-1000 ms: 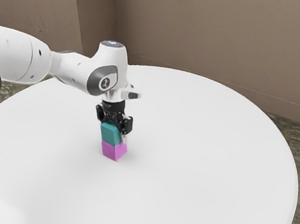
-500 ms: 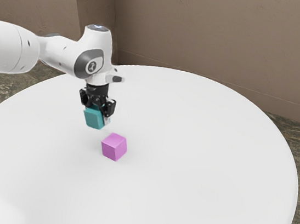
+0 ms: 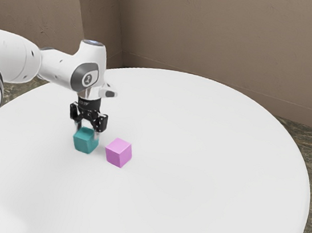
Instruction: Pick up the blue block with one arm, and put the blue block on the table with one arm
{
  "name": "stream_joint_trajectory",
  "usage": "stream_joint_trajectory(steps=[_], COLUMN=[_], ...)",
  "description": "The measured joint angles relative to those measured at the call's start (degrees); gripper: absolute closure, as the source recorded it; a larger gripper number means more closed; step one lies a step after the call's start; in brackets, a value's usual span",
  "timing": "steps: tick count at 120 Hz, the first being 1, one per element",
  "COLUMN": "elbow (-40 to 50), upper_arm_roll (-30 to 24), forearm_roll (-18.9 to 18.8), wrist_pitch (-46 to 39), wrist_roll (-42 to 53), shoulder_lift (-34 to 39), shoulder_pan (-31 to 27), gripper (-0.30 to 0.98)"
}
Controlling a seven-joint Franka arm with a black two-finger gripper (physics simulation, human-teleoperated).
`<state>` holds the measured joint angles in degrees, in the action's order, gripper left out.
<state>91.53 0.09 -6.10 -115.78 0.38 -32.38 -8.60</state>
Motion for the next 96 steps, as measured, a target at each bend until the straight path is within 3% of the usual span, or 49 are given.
stream_joint_trajectory(steps=[29,67,96], elbow=[-0.9,-19.8,-19.7], upper_arm_roll=[-0.2,-7.9,-8.4], forearm_roll=[-0.8,-0.1,-0.6], wrist_pitch=[3.9,18.8,26.7], wrist_roll=[1.2,3.7,4.8], shoulder_lift=[8.2,9.7,11.5], shoulder_pan=[0.1,0.7,0.8], gripper=[0.04,0.01,0.0])
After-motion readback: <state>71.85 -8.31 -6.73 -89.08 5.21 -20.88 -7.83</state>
